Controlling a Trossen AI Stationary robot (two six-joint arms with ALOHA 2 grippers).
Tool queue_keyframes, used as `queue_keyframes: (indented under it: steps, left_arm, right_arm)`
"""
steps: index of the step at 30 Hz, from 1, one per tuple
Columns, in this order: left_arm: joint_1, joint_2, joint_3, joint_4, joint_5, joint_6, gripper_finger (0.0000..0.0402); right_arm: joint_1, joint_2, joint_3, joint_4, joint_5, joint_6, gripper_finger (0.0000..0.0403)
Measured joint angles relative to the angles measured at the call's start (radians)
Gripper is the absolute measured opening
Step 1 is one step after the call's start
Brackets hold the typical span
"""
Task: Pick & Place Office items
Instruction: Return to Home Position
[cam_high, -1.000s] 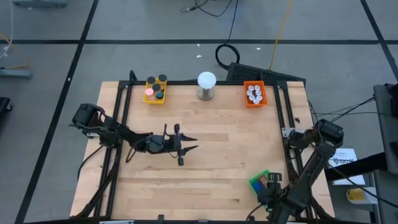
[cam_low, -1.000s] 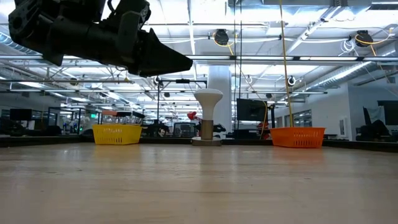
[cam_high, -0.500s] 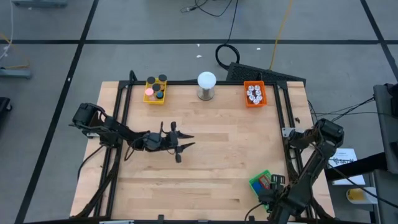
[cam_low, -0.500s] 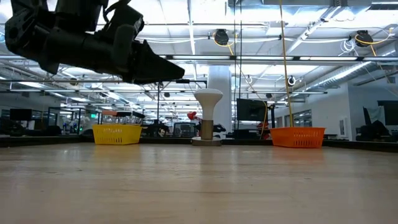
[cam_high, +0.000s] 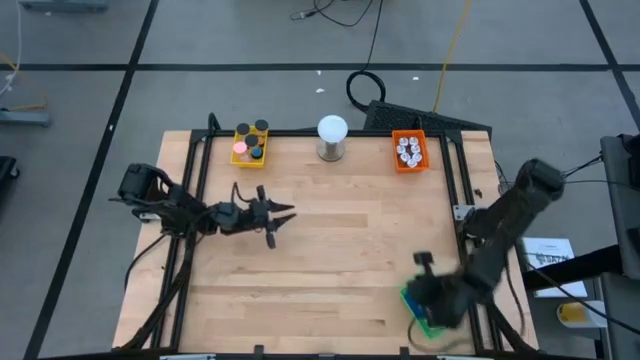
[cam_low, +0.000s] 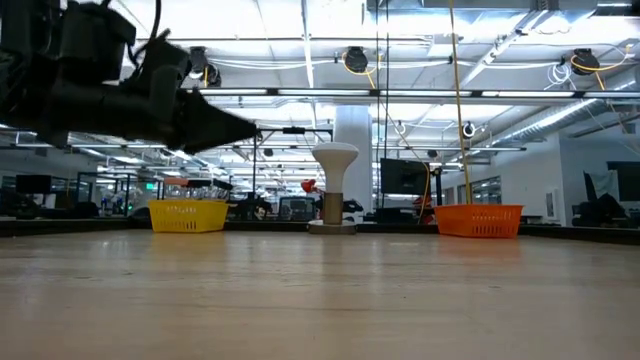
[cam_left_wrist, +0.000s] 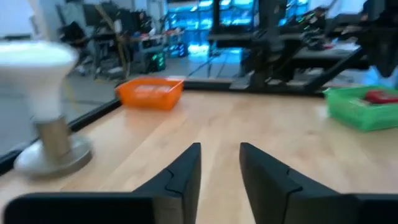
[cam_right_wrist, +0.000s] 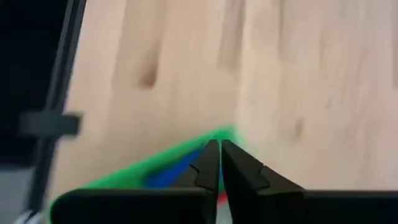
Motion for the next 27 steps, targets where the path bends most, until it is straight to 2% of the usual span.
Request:
queue_keyframes:
  steps: [3,5,8,12,15,19,23,27]
  left_arm:
    - [0.042,0.000,-0.037,-0.001,0.006,-0.015,0.0083]
    - [0.075,0.000,-0.057,0.018,0.053,-0.014,0.0051]
    - [0.134,0.000,-0.095,0.100,0.162,-0.012,0.0009]
    - [0.225,-0.029,-0.147,0.123,0.203,-0.032,0.0006]
    - [0.301,-0.066,-0.175,0.115,0.257,-0.054,0.0004]
    - [0.398,-0.147,-0.188,0.046,0.335,-0.056,0.0003]
    - [0.475,-0.255,-0.188,-0.112,0.421,-0.074,0.0004]
    - [0.493,-0.389,-0.186,-0.269,0.465,-0.076,0.0004]
  right_arm:
    - [-0.137,-0.140,-0.233,0.336,0.001,-0.253,0.0010]
    - [-0.242,-0.222,-0.390,0.576,-0.004,-0.428,0.0007]
    - [-0.415,-0.321,-0.603,0.918,-0.093,-0.672,0.0002]
    - [-0.661,-0.413,-0.793,1.265,-0.262,-0.869,0.0001]
    - [-0.825,-0.481,-0.866,1.342,-0.379,-0.917,0.0001]
    - [-0.984,-0.585,-0.915,1.341,-0.465,-0.940,0.0001]
    - [-1.082,-0.710,-0.967,1.335,-0.520,-0.963,0.0000]
    - [-1.135,-0.849,-1.019,1.279,-0.537,-0.935,0.0000]
